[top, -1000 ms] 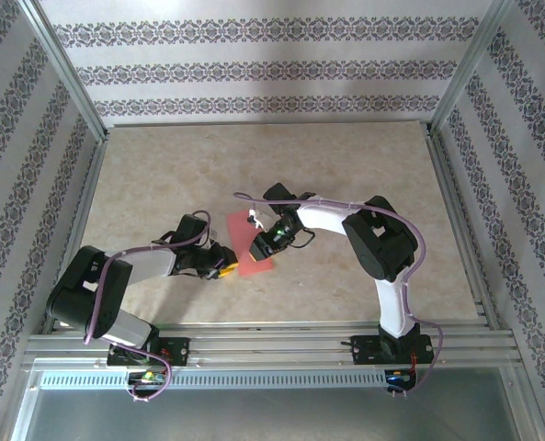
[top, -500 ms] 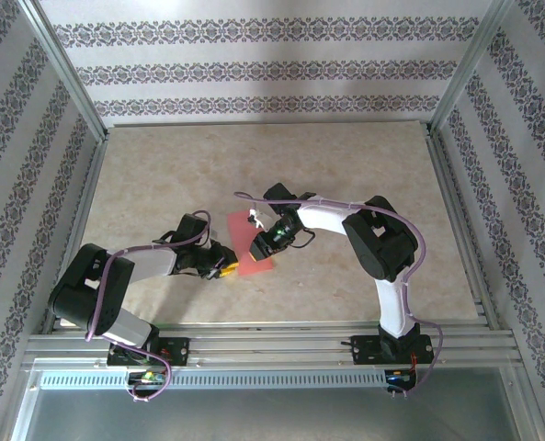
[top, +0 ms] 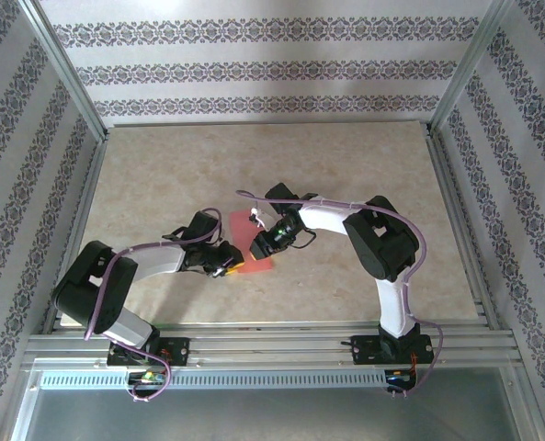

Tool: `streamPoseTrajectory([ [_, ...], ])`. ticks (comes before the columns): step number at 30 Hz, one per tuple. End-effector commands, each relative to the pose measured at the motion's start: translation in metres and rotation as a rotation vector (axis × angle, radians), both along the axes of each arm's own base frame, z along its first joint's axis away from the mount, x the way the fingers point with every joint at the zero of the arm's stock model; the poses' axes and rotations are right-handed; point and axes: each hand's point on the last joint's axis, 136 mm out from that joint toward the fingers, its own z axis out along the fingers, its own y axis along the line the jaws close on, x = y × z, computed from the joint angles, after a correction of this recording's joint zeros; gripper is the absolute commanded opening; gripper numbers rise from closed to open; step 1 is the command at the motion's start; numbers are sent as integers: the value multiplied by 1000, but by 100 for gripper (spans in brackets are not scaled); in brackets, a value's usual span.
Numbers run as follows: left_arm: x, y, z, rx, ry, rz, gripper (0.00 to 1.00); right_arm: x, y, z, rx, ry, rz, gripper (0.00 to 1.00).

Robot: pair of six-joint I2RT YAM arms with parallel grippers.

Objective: Fold a paper plane with a square sheet of paper (pick it up from the middle)

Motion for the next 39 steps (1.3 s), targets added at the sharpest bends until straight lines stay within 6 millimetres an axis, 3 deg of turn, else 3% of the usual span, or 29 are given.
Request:
streamPoseTrajectory([
  [1, 4, -5, 2, 5, -24, -28, 25, -11, -28, -42, -143, 54, -34, 40],
  [8, 9, -6, 16, -35, -92, -15, 24, -12, -29, -44, -143, 55, -30, 40],
  [16, 15, 5, 4, 6, -71, -7, 21, -13, -31, -44, -143, 47, -20, 40],
  [23, 32, 6, 6, -1, -92, -4, 19, -12, -31, -43, -139, 36, -14, 40],
  [29, 37, 0, 5, -35, -91, -1, 16, -11, -31, -42, -139, 33, -14, 40],
  [39, 40, 8, 6, -27, -92, 10, 10, -9, -29, -36, -118, 2, 1, 41],
])
